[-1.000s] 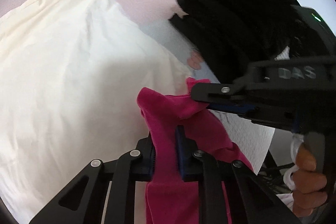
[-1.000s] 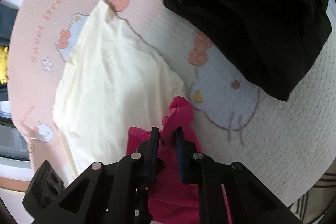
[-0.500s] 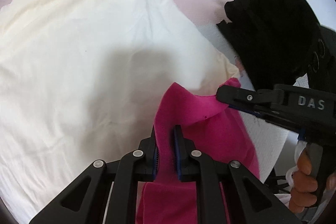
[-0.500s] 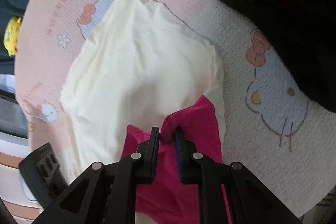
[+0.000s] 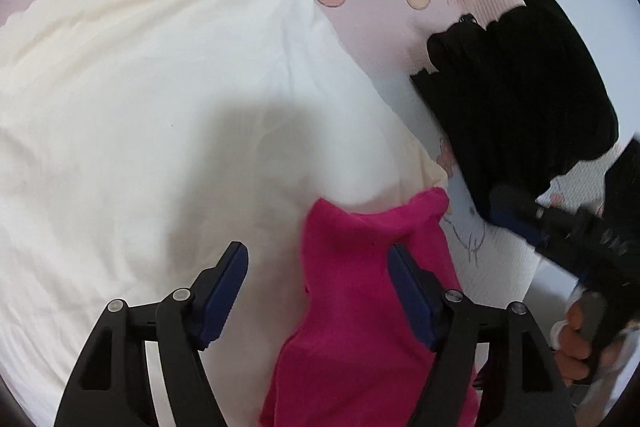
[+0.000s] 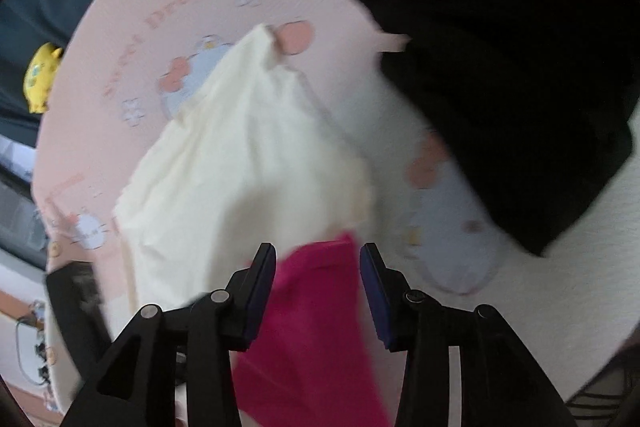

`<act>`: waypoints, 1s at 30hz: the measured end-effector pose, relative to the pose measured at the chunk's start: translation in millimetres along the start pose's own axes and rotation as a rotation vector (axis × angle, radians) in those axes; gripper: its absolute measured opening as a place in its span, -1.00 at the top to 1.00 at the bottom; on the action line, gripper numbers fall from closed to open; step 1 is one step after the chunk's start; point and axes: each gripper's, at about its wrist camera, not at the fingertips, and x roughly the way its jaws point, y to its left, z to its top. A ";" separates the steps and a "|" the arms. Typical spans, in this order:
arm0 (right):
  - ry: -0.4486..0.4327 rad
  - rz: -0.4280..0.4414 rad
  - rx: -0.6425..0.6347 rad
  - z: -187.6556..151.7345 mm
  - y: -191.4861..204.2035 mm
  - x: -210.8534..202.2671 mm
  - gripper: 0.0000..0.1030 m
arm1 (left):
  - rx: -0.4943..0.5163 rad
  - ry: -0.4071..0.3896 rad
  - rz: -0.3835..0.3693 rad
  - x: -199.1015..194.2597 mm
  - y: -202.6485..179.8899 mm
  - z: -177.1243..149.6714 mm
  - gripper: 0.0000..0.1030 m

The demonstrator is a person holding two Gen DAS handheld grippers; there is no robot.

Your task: Fold clothes

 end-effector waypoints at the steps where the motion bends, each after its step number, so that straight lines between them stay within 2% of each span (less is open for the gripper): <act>1: 0.000 -0.011 0.009 0.0 -7.6 0.1 0.17 | -0.013 -0.001 -0.006 -1.4 2.4 0.2 -0.37; 5: 0.013 -0.054 -0.034 2.6 -23.2 10.3 0.17 | -0.033 0.000 -0.020 -2.7 7.5 -0.8 -0.37; 9: 0.001 -0.111 -0.243 -4.2 -10.4 20.0 0.17 | -0.015 0.011 -0.025 5.8 7.0 1.4 -0.37; 12: 0.002 -0.126 -0.367 -9.1 1.4 33.1 0.17 | 0.001 -0.005 0.014 10.7 1.9 3.8 -0.37; 15: 0.025 -0.113 -0.381 -9.3 0.4 47.1 0.17 | 0.032 -0.051 0.058 15.0 -4.4 4.9 -0.37; 18: 0.026 -0.093 -0.376 -4.9 -3.2 55.4 0.17 | 0.061 -0.069 0.065 20.5 -9.3 2.3 -0.35; 23: 0.010 -0.086 -0.379 -0.8 -5.4 62.3 0.18 | 0.109 -0.061 0.082 41.2 -23.5 4.5 0.42; 24: 0.006 -0.097 -0.382 -1.3 -4.6 62.6 0.25 | 0.112 -0.066 0.103 41.1 -22.7 4.8 0.47; 25: 0.001 -0.107 -0.385 -1.9 -3.8 63.0 0.33 | 0.114 -0.071 0.124 41.0 -22.0 5.2 0.60; 27: -0.007 -0.128 -0.390 -3.0 -2.2 63.7 0.51 | 0.119 -0.081 0.165 40.8 -20.5 5.9 0.68; 30: -0.018 -0.151 -0.383 -2.6 -2.1 66.4 0.58 | 0.126 -0.097 0.227 40.5 -18.2 7.0 0.68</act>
